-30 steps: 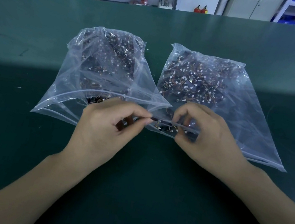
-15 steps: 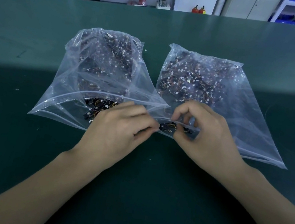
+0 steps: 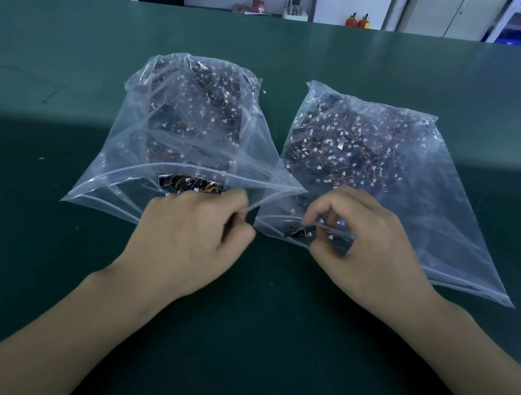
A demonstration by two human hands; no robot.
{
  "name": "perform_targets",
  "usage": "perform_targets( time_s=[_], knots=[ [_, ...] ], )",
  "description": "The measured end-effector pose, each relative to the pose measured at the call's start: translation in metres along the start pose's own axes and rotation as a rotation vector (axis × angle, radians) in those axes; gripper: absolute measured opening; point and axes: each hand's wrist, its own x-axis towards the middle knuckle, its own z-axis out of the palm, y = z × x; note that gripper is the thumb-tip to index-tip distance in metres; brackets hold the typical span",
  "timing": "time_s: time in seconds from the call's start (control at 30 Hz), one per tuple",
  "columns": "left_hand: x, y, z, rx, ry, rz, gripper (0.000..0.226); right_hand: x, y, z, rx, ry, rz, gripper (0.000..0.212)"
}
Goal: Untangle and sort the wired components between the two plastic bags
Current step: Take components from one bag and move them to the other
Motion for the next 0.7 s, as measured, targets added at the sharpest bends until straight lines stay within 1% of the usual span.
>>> perform_targets(
  time_s=[0.17,0.23,0.3,0.37,0.53,0.67,0.7],
  knots=[
    [0.004,-0.025,-0.007,0.142,0.047,-0.129,0.012,-0.001,-0.001,0.002,-0.007,-0.027,0.007,0.03],
    [0.006,-0.031,-0.009,0.176,0.051,-0.143,0.011,-0.001,-0.001,0.002,-0.008,-0.031,0.008,0.029],
    [0.006,-0.033,-0.011,0.181,0.045,-0.126,0.018,-0.001,-0.001,0.001,-0.008,-0.032,0.012,0.029],
    [0.005,-0.033,-0.011,0.18,0.026,-0.11,0.014,-0.001,-0.002,0.001,-0.013,-0.04,0.009,0.029],
    [0.006,-0.039,-0.008,0.192,0.013,-0.18,0.012,-0.001,-0.003,0.0,-0.03,-0.046,-0.012,0.025],
    [0.006,-0.047,-0.008,0.211,0.011,-0.232,0.008,-0.001,-0.004,0.0,-0.031,-0.043,-0.01,0.027],
    [0.006,-0.048,-0.008,0.212,0.023,-0.233,0.01,-0.001,-0.004,0.0,-0.033,-0.044,-0.01,0.027]
  ],
)
